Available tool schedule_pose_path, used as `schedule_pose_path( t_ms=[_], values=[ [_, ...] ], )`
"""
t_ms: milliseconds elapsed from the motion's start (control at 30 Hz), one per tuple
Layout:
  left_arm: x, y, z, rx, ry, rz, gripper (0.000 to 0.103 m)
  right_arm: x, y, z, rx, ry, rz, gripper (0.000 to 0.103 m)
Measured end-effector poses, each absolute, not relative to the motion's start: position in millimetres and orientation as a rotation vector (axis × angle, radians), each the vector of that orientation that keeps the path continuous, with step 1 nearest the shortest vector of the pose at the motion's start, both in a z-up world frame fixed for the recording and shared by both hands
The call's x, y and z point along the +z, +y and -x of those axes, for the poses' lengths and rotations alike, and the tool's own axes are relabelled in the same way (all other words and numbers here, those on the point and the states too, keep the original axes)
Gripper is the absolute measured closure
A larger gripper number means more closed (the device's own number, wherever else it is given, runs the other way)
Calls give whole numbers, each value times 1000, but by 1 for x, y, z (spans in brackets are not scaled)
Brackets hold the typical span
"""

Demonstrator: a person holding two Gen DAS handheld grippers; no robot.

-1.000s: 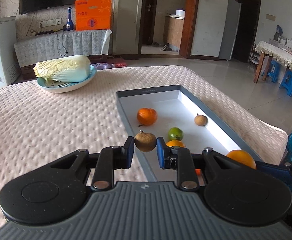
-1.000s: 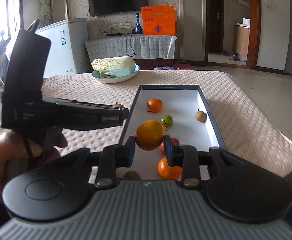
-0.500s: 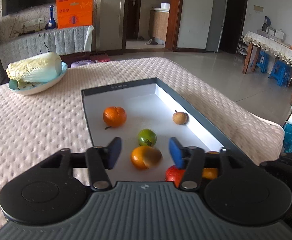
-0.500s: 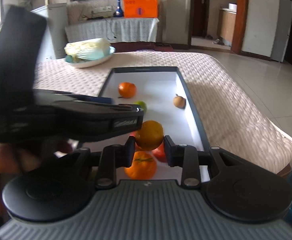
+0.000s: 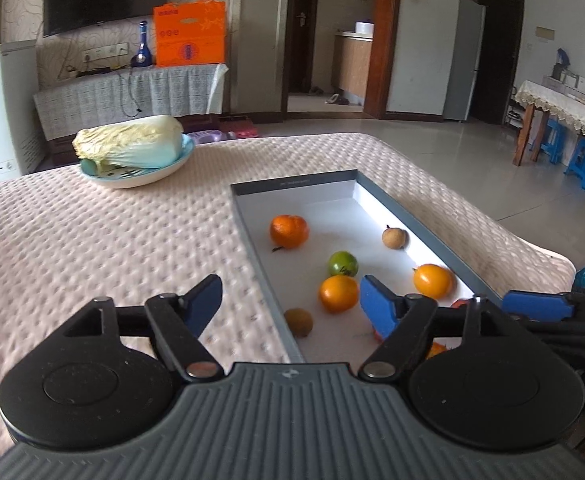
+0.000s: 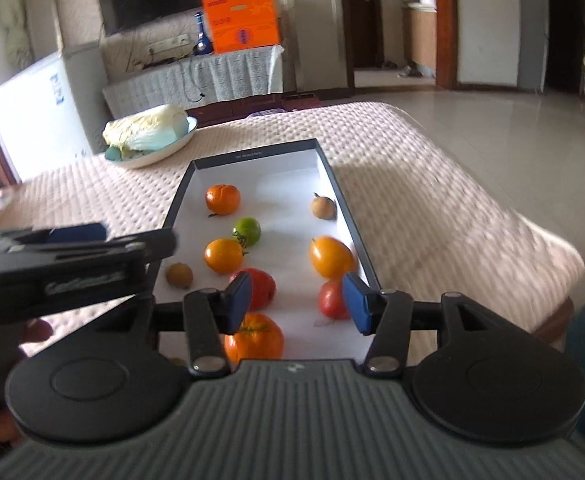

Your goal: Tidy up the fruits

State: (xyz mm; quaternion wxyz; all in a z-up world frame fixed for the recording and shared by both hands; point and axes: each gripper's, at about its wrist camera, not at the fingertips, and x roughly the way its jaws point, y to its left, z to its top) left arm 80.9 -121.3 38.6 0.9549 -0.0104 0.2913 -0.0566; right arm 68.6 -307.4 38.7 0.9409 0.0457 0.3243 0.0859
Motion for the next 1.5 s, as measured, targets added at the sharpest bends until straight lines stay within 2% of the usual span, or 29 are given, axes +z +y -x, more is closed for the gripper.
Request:
schedule_pose_path(
  t_ms=[600,933,1067,1500],
  values=[
    [37,-135,33,-96,626,-10,15,39,-328,4,122,678,-68,50],
    [33,-134,51,-92,632,-44,14,28,-330,-4,78,717,-87,50],
    [33,-143,55,-97,620,-77,2,27,-330,-5,72,725,-81,50],
    [36,-161,58,-49,550,-160,0,27,-336,-6,64,722,-109,49]
  ],
)
